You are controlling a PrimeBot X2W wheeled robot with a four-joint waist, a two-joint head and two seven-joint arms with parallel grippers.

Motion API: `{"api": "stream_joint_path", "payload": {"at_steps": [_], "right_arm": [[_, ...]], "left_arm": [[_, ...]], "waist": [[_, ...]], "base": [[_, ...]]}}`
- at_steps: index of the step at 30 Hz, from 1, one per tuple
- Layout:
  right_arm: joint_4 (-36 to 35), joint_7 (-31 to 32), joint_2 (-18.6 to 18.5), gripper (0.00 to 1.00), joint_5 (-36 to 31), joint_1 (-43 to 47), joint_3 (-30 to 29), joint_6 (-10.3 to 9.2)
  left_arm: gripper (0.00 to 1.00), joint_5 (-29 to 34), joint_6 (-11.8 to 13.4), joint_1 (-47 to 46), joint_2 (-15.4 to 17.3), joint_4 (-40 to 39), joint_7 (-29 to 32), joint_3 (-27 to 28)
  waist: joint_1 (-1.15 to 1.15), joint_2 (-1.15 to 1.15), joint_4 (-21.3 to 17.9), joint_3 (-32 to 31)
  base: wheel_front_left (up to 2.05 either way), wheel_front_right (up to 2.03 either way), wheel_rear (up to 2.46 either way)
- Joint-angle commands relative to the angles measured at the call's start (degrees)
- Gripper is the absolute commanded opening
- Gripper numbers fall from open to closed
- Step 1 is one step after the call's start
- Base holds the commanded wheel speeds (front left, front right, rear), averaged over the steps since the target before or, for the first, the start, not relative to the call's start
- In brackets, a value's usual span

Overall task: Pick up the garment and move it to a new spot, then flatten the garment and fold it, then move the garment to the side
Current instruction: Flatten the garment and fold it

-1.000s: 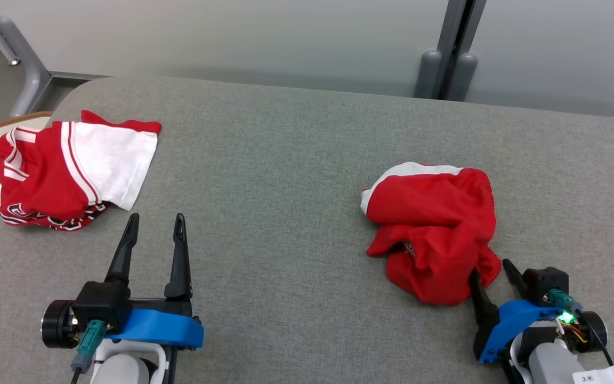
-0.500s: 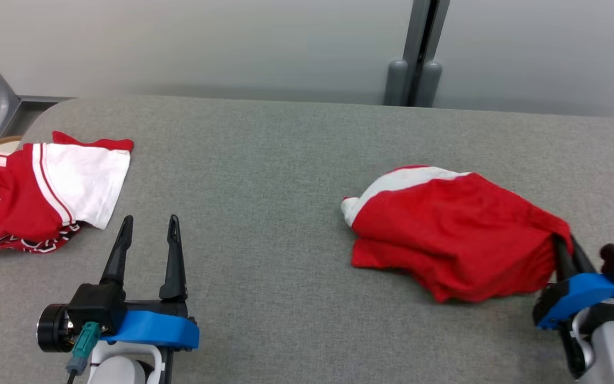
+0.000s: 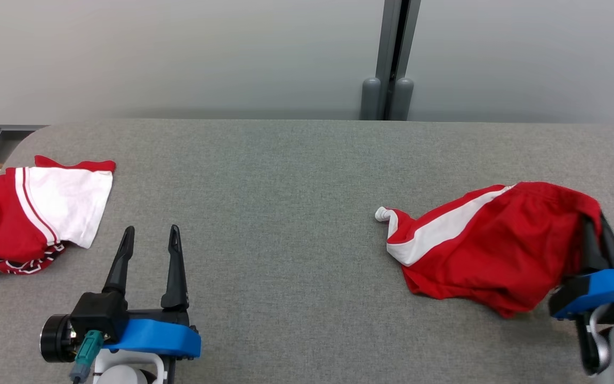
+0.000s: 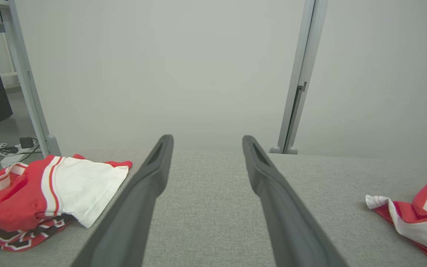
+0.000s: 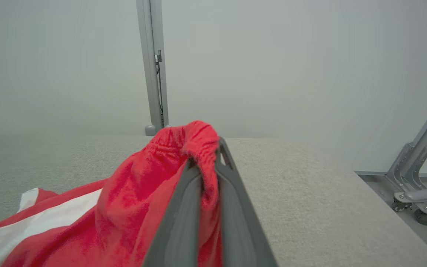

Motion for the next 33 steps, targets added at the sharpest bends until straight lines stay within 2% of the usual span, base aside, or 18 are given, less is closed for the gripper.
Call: {"api": "stream_joint_path", "payload": {"at_steps": [1, 6, 11, 15, 20, 27, 28, 29, 33], "right_arm": [[-1.02, 0.14, 0.77, 0.0, 0.2, 0.64, 0.96, 0.01], [-5.61, 1.56, 3.86, 0.0, 1.52, 2.19, 9.09, 0.01], [-6.66, 2.27, 5.34, 0.0, 3.72, 2.38, 19.68, 0.01], [-5.48, 2.34, 5.81, 0.0, 5.48, 1.29, 29.15, 0.01], [-3.93, 1.82, 5.82, 0.0, 11.23, -0.22, 41.49, 0.01], [1.95, 1.19, 5.78, 0.0, 16.48, -1.88, 56.47, 0.01], [2.41, 1.09, 5.8, 0.17, 17.36, -1.91, 58.33, 0.01], [2.69, 0.92, 5.87, 1.0, 18.29, -1.92, 59.89, 0.01], [2.89, 0.36, 5.82, 1.0, 20.61, -2.03, 62.87, 0.01]], "left_arm": [[1.0, 0.16, -0.1, 0.12, 0.05, 0.07, -0.29, 0.12], [1.0, 0.18, -0.35, -0.37, -0.17, 0.13, -0.29, 0.08], [1.0, 0.16, -0.47, -0.23, -0.32, 0.23, -0.29, 0.25], [1.0, 0.33, -0.76, -0.15, -0.42, 0.52, -0.29, 0.09], [1.0, 0.44, -0.98, -0.38, -0.53, 0.77, -0.29, 0.01], [1.0, 0.41, -1.13, -0.88, -0.7, 1.3, -0.29, -0.12], [1.0, 0.38, -1.08, -0.85, -0.72, 1.41, -0.29, -0.2], [1.0, 0.34, -1.05, -0.8, -0.75, 1.43, -0.29, -0.26], [1.0, 0.15, -0.81, -0.25, -0.83, 1.59, -0.29, -0.05]], "waist": [[0.0, 0.0, 0.03, -0.08], [0.0, 0.0, 0.82, -0.46], [0.0, 0.0, 2.31, -0.82], [0.0, 0.0, 3.99, -0.84], [0.0, 0.0, 6.05, -0.62], [0.0, 0.0, 7.82, -0.49], [0.0, 0.0, 7.92, -0.57], [0.0, 0.0, 7.98, -0.61], [0.0, 0.0, 7.63, -1.04]], "base": [[0.0, 0.0, 0.0], [0.0, 0.0, 0.0], [0.0, 0.0, 0.0], [0.0, 0.0, 0.0], [0.0, 0.0, 0.0], [0.0, 0.0, 0.0], [0.0, 0.0, 0.0], [0.0, 0.0, 0.0], [0.0, 0.0, 0.0]]}}
